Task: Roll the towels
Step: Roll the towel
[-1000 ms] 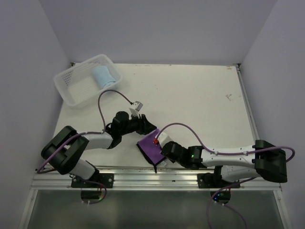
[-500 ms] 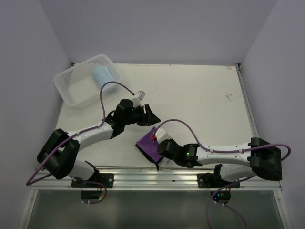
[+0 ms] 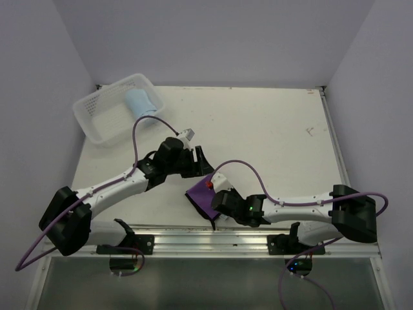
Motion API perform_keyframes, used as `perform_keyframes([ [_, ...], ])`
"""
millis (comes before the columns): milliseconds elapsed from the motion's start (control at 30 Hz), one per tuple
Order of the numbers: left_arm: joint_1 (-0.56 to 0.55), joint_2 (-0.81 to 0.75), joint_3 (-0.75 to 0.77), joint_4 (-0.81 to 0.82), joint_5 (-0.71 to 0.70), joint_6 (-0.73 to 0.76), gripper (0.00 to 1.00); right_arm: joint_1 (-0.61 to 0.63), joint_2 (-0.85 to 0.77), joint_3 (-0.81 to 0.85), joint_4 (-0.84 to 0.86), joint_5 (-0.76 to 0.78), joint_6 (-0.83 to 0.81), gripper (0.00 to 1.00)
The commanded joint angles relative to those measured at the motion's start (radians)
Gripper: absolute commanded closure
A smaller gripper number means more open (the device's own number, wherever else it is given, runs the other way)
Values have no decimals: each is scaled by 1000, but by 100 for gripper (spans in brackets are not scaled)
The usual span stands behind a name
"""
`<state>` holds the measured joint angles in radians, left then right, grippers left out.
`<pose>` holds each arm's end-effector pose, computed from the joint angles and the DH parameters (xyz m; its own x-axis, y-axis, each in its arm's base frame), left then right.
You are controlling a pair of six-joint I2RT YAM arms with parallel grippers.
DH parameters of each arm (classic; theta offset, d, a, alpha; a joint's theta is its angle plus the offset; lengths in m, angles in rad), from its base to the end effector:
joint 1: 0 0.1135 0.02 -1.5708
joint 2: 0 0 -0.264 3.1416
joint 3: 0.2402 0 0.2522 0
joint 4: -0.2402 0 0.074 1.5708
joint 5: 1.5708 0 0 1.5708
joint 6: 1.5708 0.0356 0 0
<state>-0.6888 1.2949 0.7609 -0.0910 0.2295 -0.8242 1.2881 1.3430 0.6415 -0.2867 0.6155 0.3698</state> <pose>0.2092 -0.1827 0.2309 -0.8656 -0.2131 -0.4531 0.1855 0.7039 -0.6856 0.0875 0.2275 0.1724 -0.4685 -0.5551 -0.6873 -0.5643 0.7866 -0.2507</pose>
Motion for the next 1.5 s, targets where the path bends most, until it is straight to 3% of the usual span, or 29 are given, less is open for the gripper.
perform_keyframes([
  [0, -15, 23, -40, 55, 13, -96, 31, -4, -4, 37, 23, 40, 47, 100],
  [433, -83, 187, 37, 120, -78, -188, 34, -1, -10, 23, 67, 38, 83, 100],
  [567, -109, 228, 84, 56, -117, -165, 34, 8, 11, 24, 80, 38, 159, 100],
  [933, -156, 366, 253, -99, -182, -67, 48, 46, 59, 34, 93, 90, 277, 100],
  [1133, -175, 362, 262, -173, -219, -30, 50, 46, 21, 14, 54, 181, 377, 100],
  [1467, -204, 383, 341, -277, -302, 19, 55, 45, 54, 15, 43, 182, 509, 100],
])
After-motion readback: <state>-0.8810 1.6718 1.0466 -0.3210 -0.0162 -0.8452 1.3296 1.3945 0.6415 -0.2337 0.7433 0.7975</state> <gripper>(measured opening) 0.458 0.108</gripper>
